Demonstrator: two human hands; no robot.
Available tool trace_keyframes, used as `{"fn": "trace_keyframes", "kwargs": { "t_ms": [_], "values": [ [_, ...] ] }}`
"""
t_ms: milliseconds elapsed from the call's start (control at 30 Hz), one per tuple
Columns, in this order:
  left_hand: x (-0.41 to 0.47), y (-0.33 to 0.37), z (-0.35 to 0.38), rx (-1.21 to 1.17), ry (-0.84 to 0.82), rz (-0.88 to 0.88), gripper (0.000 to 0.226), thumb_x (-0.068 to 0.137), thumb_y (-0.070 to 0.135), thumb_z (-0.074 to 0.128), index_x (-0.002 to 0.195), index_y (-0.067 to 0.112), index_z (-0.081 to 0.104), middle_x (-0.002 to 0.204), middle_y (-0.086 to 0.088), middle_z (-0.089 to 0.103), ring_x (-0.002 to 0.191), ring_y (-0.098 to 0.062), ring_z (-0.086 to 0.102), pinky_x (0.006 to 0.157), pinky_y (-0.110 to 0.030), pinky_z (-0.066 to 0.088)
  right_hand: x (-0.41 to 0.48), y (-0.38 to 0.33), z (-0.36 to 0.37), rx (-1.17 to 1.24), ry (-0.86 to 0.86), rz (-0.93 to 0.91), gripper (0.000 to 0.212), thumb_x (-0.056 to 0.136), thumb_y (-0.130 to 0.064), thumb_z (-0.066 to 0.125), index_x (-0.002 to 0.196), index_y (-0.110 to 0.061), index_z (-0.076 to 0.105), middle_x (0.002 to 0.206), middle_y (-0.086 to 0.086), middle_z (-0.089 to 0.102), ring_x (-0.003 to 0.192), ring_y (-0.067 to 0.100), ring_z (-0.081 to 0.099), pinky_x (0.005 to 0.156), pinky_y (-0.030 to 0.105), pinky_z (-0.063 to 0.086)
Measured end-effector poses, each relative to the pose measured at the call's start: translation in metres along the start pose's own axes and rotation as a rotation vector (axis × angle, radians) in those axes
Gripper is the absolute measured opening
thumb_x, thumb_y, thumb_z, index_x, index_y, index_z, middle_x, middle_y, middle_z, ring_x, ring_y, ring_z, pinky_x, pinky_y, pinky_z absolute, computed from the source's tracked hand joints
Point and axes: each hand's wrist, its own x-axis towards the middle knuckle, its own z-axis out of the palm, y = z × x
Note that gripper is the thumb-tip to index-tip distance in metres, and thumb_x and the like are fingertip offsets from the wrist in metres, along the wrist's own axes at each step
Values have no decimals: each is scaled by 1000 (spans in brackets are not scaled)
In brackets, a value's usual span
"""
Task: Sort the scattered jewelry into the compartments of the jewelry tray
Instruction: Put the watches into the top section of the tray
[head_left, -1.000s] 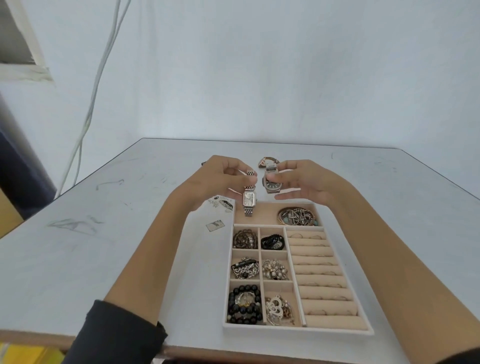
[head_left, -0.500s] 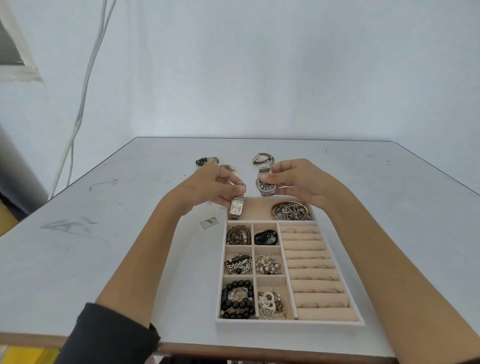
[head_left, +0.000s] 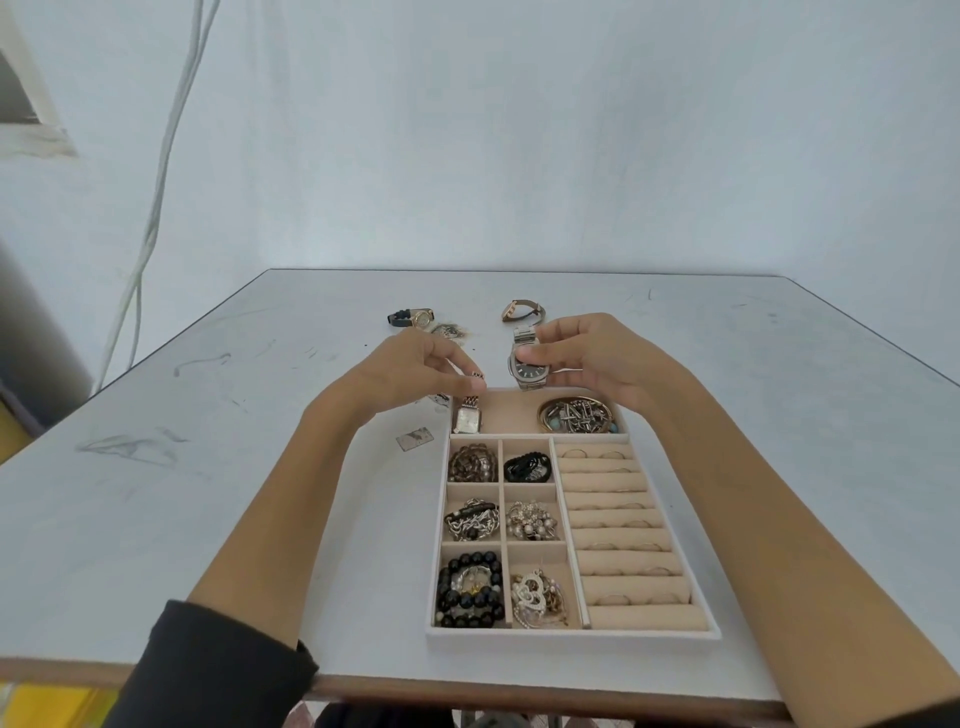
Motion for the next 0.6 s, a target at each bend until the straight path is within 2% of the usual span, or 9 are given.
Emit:
{"fn": "trace_keyframes", "kwargs": {
  "t_ms": [67, 133, 200, 300, 400, 600],
  "values": [
    [0, 0, 1, 25, 27, 28, 14, 77, 30, 77, 86, 19, 75, 64, 19, 66, 58, 9, 51, 69, -21, 40, 0, 0, 0, -2, -1, 0, 26, 73, -3, 77, 96, -3, 65, 96, 14, 67, 88, 25, 62, 74, 28, 59],
    [1, -1, 0, 53, 69, 49, 8, 76, 31, 78, 80, 24, 75, 60, 23, 61, 53, 7, 47, 62, -19, 36, 0, 0, 0, 0, 2, 2, 24, 73, -3, 77, 94, -3, 65, 95, 14, 68, 87, 25, 63, 71, 27, 59],
    [2, -3, -1, 77, 79, 75, 7, 74, 32, 79, 78, 29, 74, 74, 18, 63, 61, 0, 44, 64, -20, 38, -1, 0, 1, -2, 5, 4, 24, 74, -2, 77, 94, -3, 65, 91, 13, 69, 84, 24, 64, 67, 25, 58],
    [3, -6, -1, 102, 49, 100, 18, 74, 31, 80, 90, 29, 72, 90, 8, 59, 74, -11, 47, 73, -24, 42, -2, -1, 1, -12, 7, -1, 19, 74, -2, 76, 90, -4, 65, 87, 11, 69, 79, 22, 65, 65, 24, 58],
    [3, -7, -1, 101, 12, 114, 23, 75, 28, 79, 97, 26, 71, 96, 4, 60, 81, -14, 51, 77, -25, 44, -2, -2, 1, -16, 19, -5, 19, 74, -3, 76, 89, -4, 65, 88, 11, 68, 83, 24, 63, 71, 26, 58],
    [2, -7, -1, 70, -23, 90, 16, 84, 28, 71, 98, 22, 71, 95, 6, 65, 97, -22, 59, 79, -17, 42, -2, -2, 2, 22, 5, -11, 23, 73, -1, 76, 94, 0, 66, 88, 11, 71, 79, 21, 68, 74, 29, 60]
  ]
}}
